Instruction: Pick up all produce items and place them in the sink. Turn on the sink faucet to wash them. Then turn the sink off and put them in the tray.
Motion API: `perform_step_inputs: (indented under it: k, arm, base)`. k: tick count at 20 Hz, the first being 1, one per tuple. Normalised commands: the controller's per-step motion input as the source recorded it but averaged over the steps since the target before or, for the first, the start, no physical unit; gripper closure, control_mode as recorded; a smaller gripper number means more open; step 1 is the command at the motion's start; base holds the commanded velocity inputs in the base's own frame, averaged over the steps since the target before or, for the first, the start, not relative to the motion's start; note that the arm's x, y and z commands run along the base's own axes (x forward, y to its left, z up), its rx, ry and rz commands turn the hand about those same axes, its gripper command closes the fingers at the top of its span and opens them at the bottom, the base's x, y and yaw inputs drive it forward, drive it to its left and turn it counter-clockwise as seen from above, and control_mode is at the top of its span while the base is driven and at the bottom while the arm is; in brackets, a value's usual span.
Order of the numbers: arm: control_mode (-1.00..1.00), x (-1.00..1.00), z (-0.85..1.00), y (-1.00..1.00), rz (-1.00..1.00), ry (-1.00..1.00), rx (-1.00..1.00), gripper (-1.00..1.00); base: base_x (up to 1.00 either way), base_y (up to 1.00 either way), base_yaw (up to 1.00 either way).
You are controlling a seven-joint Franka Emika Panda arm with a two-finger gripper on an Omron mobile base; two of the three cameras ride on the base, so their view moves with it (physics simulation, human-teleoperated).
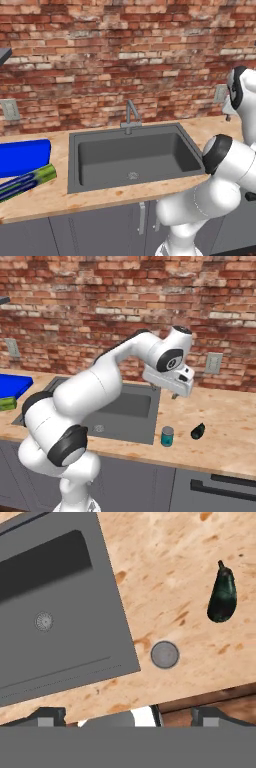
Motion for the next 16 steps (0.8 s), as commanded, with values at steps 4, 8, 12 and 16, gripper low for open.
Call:
perform_step_inputs:
  k: [4,8,12,16]
  arm:
    - [-1.0,-0.1,-0.24,-0.28,0.0,0.0,-0.13,-1.0]
    - [-1.0,-0.26,-0.08,-0.39,-0.01,0.0,-0.04,-1.0]
    - [-1.0,-0.36,-0.14,-0.39,-0.07,0.0,0.0,-1.0]
    - [-1.0,-0.04,-0.3,-0.27,-0.07,0.04,-0.01,-1.0]
  base:
    - [0.0,0.0,0.0]
    - [0.0,0.0,0.0]
    - [0.0,0.0,0.0]
    - [0.0,0.0,0.0]
